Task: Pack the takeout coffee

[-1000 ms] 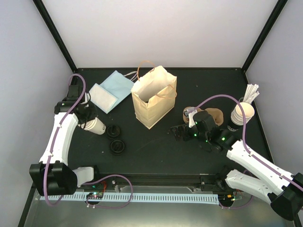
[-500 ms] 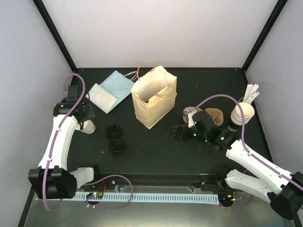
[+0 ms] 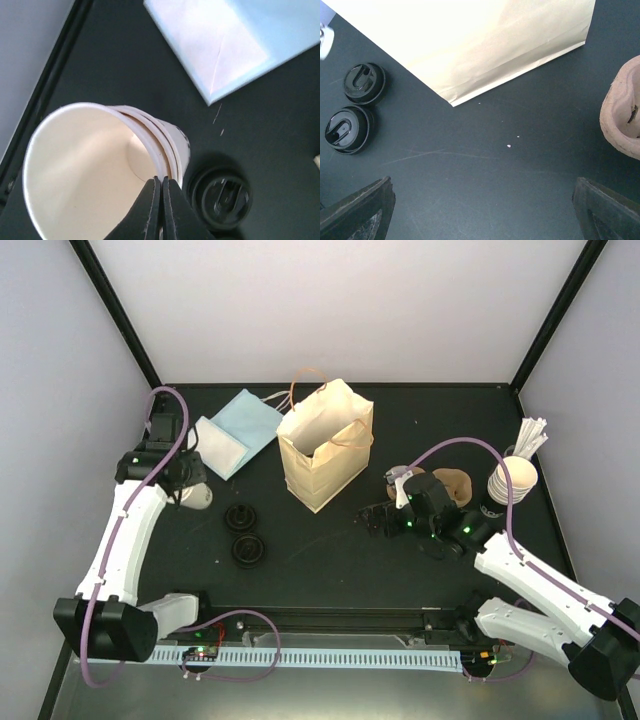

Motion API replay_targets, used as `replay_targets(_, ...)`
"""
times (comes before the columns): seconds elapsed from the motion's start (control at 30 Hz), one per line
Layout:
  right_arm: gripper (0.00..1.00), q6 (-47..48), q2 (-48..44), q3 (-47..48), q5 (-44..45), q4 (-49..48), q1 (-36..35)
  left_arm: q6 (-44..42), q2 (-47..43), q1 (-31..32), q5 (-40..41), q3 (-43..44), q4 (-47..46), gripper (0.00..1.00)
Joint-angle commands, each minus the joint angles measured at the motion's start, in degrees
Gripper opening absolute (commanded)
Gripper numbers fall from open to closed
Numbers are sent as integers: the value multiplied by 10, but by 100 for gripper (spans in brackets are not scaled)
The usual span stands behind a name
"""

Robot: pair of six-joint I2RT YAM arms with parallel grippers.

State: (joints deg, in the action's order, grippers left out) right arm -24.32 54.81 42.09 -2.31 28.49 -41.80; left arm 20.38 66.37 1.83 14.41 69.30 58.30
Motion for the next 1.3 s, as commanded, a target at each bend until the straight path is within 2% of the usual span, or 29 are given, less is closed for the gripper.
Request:
replay_targets(0.0, 99, 5, -4, 13, -4, -11, 3, 35, -9, 18, 0, 45, 84, 2)
replay_targets(0.03, 99, 5, -2, 16, -4, -4, 3, 33, -20, 30, 11, 43, 77, 2)
replay_targets(0.1, 99, 5, -1, 16, -3, -2, 2, -7, -52, 24, 41, -34, -22, 2)
replay_targets(0.13, 99, 6, -1, 12, -4, -8, 2, -18, -44, 11, 32, -40, -22, 2)
replay_targets(0.2, 99, 7, 2, 10, -7, -17, 2, 24, 0, 12, 19, 51, 101, 2)
replay_targets(0.23, 99, 6, 5, 16, -8, -10, 2, 33, 1, 23, 23, 66, 116, 2)
replay_targets(0.33, 99, 4, 7, 18, -11, -9, 3, -23, -44, 16, 22, -34, -18, 2)
replay_targets(0.43, 99, 4, 10, 19, -13, -12, 3, 14, -8, 9, 0, 27, 71, 2)
replay_targets(0.53, 99, 3, 8, 21, -10, -10, 2, -30, -6, 9, 5, -22, 12, 2)
replay_targets(0.6, 99, 3, 6, 15, -10, -14, 3, 7, 18, 14, 8, 33, 89, 2)
replay_targets(0.63, 99, 2, 5, 15, -10, -12, 2, 9, 15, 20, 14, 32, 90, 2)
replay_targets(0.7, 99, 0, 5, 13, -11, -9, 2, -31, -11, 20, 17, -37, -4, 2)
replay_targets(0.73, 99, -1, 4, 9, -11, -13, 2, -44, -9, 15, 4, -46, -14, 2)
replay_targets(0.8, 99, -2, 4, 8, -12, -17, 2, 3, 26, 20, -16, 30, 87, 2)
replay_targets(0.83, 99, -3, 5, 12, -11, -11, 3, 15, 26, 29, -11, 40, 99, 2)
replay_targets(0.87, 99, -4, 5, 14, -10, -7, 3, 10, 13, 34, -10, 22, 75, 2)
replay_targets(0.93, 99, -4, 1, 10, -9, -11, 3, -26, -21, 26, -5, -68, -45, 2)
replay_targets(0.97, 99, -4, -1, 7, -9, -16, 2, -27, -11, 20, -28, -59, -36, 2)
replay_targets(1.0, 99, -3, -1, 7, -9, -17, 2, -6, 11, 20, -49, -16, 25, 1)
replay_targets(1.03, 99, -2, 0, 12, -7, -11, 2, 15, 24, 27, -51, 17, 69, 1)
replay_targets(1.07, 99, -3, 0, 16, -4, -3, 2, 19, 22, 36, -51, 22, 75, 2)
replay_targets(1.17, 99, -5, -3, 9, -5, -11, 2, -15, -20, 32, -24, -81, -58, 2)
replay_targets(1.2, 99, -6, -3, 5, -9, -19, 3, -19, -10, 22, -36, -75, -52, 2)
replay_targets(1.27, 99, -6, 2, 11, -15, -15, 3, 22, 33, 27, -64, 12, 79, 2)
